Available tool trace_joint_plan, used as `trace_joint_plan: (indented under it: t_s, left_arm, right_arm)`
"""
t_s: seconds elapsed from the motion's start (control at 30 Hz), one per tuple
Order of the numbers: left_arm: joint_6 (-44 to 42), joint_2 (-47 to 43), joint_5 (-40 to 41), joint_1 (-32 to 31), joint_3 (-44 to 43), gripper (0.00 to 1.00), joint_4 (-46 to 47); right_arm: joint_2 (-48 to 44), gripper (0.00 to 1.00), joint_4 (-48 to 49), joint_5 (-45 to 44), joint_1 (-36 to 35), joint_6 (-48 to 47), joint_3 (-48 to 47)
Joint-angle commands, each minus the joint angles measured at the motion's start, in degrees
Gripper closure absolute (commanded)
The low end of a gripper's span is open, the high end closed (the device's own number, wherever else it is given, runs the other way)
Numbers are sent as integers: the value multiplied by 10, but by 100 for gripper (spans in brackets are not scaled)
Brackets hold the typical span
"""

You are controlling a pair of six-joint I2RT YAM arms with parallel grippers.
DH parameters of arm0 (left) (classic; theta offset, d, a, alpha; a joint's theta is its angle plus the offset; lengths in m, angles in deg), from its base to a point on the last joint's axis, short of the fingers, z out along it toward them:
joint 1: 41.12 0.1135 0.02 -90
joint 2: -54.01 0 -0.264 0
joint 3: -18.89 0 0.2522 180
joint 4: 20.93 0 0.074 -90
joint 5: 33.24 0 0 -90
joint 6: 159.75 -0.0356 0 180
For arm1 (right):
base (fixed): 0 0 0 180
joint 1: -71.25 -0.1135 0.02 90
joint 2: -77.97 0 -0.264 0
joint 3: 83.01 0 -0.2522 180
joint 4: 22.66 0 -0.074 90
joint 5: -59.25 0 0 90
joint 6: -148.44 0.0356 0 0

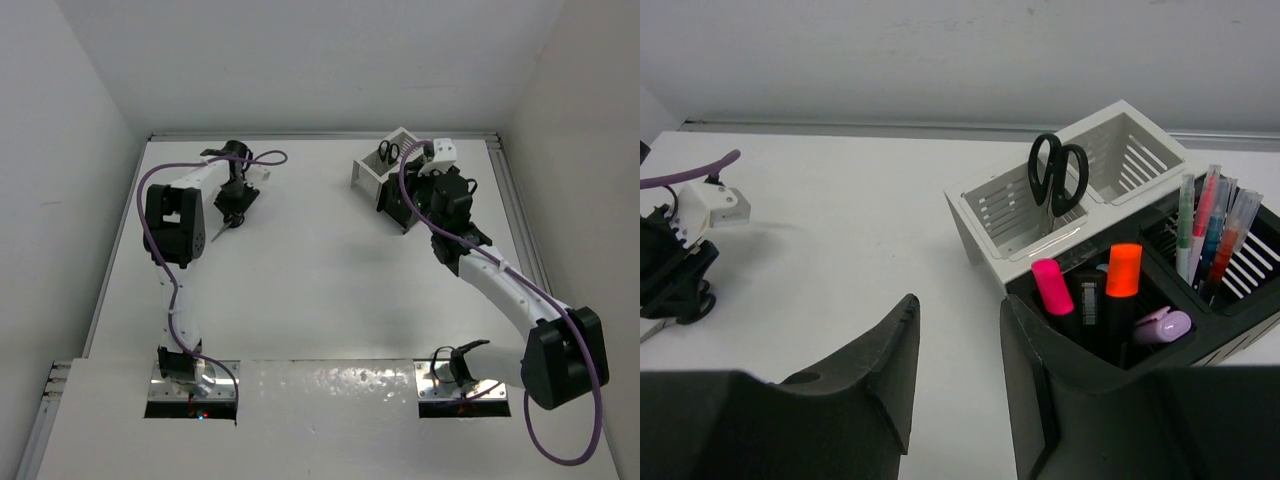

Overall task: Sort the stationery into containers
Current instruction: Pick up the scissors from the center of the board.

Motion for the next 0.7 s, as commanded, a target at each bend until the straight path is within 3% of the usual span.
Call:
trace_joint_plan:
  t_s: [0.0,0.17,0.23,0.67]
  left_arm:
    - [19,38,4,7,9,64,-20]
    - [14,33,-20,8,19,89,9]
    - [9,36,-35,7,23,95,17]
    - [-8,12,-72,8,39,100,43]
  right_arm:
    - [-18,63,21,-9,-4,-5,2]
    - [-27,62,25,-16,-3,-8,9]
    - [-30,62,25,-19,-3,-10,10]
    - [-42,62,15,-25,-3,-20,10]
